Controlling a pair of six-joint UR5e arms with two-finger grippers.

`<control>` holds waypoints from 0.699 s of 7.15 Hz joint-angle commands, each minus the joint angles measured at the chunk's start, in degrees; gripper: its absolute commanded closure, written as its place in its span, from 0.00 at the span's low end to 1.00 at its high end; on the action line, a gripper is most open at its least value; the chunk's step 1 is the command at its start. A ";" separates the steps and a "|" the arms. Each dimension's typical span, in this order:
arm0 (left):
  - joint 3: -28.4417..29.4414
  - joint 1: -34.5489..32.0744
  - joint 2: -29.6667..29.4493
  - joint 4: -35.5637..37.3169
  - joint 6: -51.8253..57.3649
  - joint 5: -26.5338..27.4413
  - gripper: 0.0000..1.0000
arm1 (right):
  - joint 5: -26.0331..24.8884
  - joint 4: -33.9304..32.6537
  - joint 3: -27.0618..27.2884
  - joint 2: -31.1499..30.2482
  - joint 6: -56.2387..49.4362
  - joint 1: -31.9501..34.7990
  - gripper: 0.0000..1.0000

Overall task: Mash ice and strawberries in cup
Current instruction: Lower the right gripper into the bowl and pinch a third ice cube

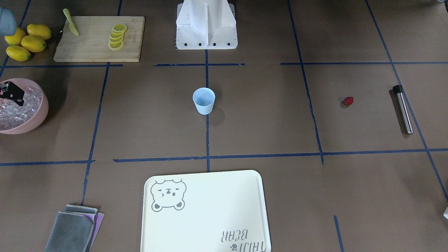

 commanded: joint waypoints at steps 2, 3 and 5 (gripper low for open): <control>-0.61 -0.03 0.00 0.16 0.00 0.09 0.00 | -0.09 0.07 -1.42 0.41 -5.09 -0.06 0.19; -0.61 -0.03 0.00 0.16 0.00 0.09 0.00 | -0.09 0.07 -1.77 1.28 -5.11 -0.06 0.20; -0.61 -0.03 0.00 0.16 0.00 0.09 0.00 | 0.00 0.07 -3.69 3.21 -5.02 -0.06 0.23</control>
